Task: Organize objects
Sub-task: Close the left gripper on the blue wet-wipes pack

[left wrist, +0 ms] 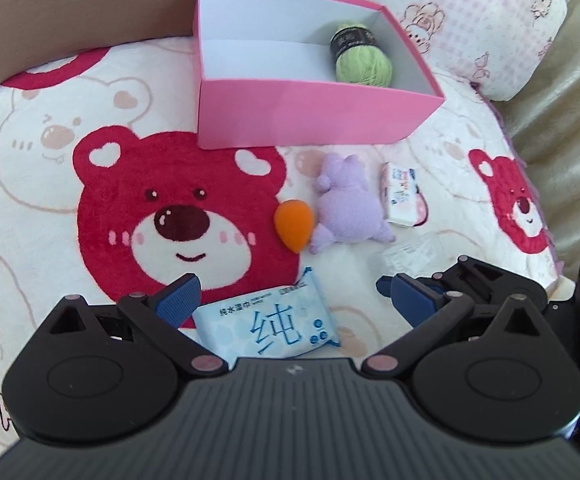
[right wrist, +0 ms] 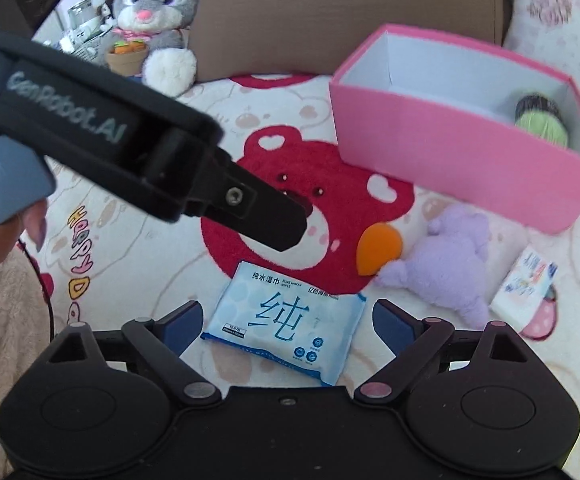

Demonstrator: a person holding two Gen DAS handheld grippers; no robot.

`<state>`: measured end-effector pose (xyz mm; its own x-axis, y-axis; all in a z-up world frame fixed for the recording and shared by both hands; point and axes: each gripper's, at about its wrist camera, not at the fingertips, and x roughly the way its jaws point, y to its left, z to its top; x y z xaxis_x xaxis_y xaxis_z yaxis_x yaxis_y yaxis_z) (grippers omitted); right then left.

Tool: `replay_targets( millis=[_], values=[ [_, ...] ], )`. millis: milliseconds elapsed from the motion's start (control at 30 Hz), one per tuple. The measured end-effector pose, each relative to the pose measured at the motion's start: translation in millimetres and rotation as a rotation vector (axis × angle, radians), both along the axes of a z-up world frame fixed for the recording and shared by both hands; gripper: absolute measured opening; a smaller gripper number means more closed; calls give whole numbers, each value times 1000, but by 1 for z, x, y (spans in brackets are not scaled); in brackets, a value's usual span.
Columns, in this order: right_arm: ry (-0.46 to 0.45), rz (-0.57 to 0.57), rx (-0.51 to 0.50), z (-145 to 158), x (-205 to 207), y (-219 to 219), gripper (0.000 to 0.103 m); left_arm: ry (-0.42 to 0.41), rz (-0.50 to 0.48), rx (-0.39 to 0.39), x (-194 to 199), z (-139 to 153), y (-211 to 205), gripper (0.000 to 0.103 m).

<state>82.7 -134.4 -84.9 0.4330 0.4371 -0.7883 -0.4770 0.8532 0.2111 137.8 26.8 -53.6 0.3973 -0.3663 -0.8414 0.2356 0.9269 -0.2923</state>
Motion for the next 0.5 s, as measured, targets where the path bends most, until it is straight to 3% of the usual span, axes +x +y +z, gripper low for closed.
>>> replay_targets(
  millis=[100, 267, 400, 500],
  values=[
    [39, -44, 41, -17, 3, -3, 94, 35, 17, 26, 5, -16, 2, 103],
    [101, -28, 15, -32, 10, 4, 94, 129, 116, 45, 16, -48, 12, 103],
    [140, -56, 16, -43, 14, 5, 93, 148, 117, 94, 18, -61, 12, 103],
    [150, -70, 18, -47, 14, 4, 94, 181, 131, 90, 20, -70, 15, 103]
  ],
)
